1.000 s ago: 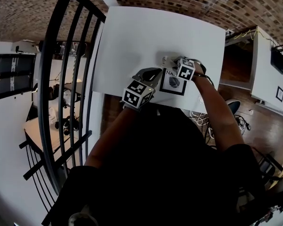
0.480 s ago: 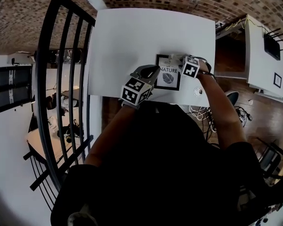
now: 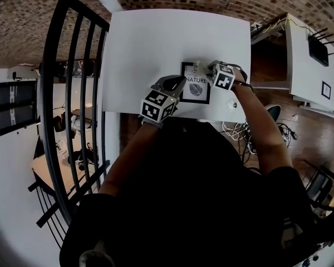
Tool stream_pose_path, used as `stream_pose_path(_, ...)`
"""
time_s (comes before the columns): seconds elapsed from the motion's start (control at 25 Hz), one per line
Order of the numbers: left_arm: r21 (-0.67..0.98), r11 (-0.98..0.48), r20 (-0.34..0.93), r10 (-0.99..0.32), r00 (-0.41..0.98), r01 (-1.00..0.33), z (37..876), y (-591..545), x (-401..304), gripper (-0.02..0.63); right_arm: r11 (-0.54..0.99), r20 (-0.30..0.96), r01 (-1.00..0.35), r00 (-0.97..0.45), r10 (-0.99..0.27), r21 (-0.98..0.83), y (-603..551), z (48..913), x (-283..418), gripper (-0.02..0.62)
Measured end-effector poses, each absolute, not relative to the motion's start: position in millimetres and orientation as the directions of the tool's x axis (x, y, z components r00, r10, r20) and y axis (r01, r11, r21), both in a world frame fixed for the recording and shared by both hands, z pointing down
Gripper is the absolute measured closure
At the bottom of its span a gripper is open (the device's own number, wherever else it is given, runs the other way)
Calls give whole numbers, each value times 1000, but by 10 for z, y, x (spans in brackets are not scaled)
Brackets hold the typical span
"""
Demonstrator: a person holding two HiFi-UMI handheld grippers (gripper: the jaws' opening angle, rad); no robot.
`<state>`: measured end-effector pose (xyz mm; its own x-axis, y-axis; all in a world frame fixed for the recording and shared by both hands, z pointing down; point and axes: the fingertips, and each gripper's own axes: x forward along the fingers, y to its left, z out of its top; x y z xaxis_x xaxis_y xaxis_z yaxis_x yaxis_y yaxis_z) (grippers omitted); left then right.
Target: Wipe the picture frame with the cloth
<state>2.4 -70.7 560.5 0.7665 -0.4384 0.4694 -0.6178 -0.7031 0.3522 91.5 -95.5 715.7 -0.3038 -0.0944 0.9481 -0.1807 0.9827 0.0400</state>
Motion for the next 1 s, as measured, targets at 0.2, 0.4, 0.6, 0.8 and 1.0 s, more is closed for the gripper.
stream_pose_path(0.2,350,-689,474,-454,754,-635,5625,-673,-59,606,996,931,-76,-359,-70,46,-900,7070,360,503)
stream_pose_path(0.4,351,-673,479,-469,742,-651,5633,-637,-144,606,999,931,19,-363,-35,45,-776,7100,-5,503)
stream_pose_path(0.6,352,-661,482,-478,734,-663,5640,-628,-215,606,998,941,55,-338,-1,20,-663,7243,-82,503)
stream_pose_path(0.8,353,-655,484,-483,730,-668,5661,-611,-283,606,999,957,52,-291,10,5,-620,7400,16,503)
stream_pose_path(1.0,358,-660,482,-476,736,-661,5657,-615,-271,606,1000,963,25,-269,15,-8,-561,7469,196,503)
